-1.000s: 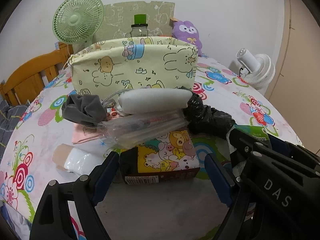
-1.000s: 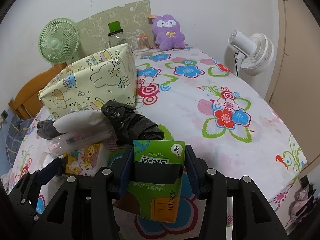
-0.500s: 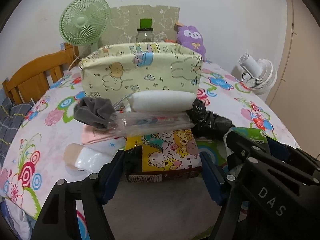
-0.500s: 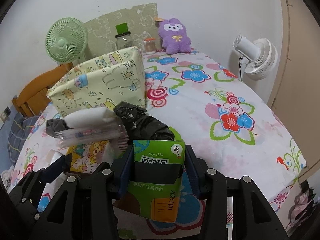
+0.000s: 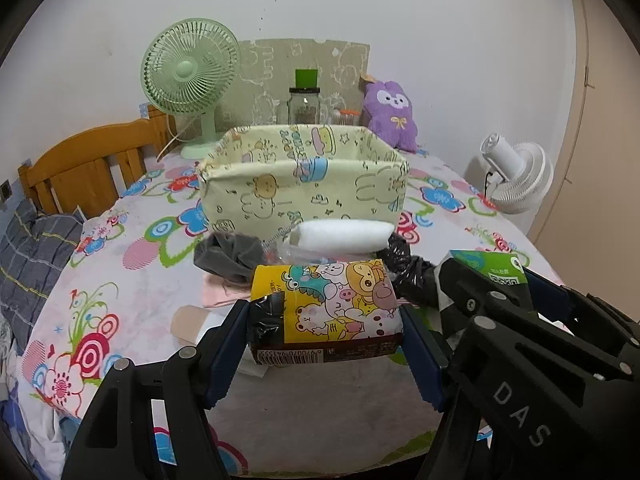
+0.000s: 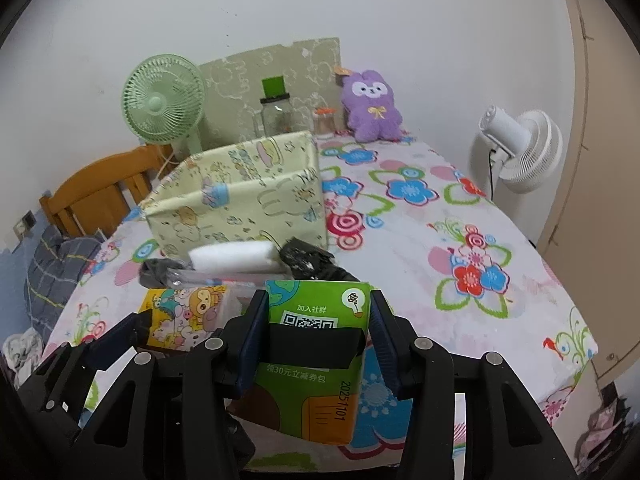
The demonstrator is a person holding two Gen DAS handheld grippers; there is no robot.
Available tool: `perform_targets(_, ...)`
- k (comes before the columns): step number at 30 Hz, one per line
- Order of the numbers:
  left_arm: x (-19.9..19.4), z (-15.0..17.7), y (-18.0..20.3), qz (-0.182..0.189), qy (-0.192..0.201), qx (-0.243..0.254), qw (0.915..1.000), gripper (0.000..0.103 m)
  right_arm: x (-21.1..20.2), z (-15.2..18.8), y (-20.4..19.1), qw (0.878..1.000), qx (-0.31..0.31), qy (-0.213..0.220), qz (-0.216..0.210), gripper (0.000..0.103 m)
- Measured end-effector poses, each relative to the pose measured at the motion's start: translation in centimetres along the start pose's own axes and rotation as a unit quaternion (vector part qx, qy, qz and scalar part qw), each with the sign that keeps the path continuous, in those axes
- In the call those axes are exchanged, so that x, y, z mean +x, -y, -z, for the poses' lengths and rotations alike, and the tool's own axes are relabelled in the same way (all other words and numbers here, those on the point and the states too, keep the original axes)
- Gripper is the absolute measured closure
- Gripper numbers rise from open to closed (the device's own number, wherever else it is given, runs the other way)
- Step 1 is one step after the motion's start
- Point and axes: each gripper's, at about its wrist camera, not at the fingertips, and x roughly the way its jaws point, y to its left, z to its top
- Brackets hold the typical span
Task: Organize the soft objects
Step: 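Grasp the yellow cartoon snack box with the left gripper while the right holds the green box, then carry both boxes over the fabric storage box while the left gripper releases the yellow box inside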
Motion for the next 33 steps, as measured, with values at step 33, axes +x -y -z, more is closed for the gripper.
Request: perform_targets(33, -3.5, -6.6, -1.6, -0.019, 0.061, -0.002, 0.9980, 0.028, -3.3, -6.7, -3.0, 0.998, -0.023, 0.061, -0.017, 0.051)
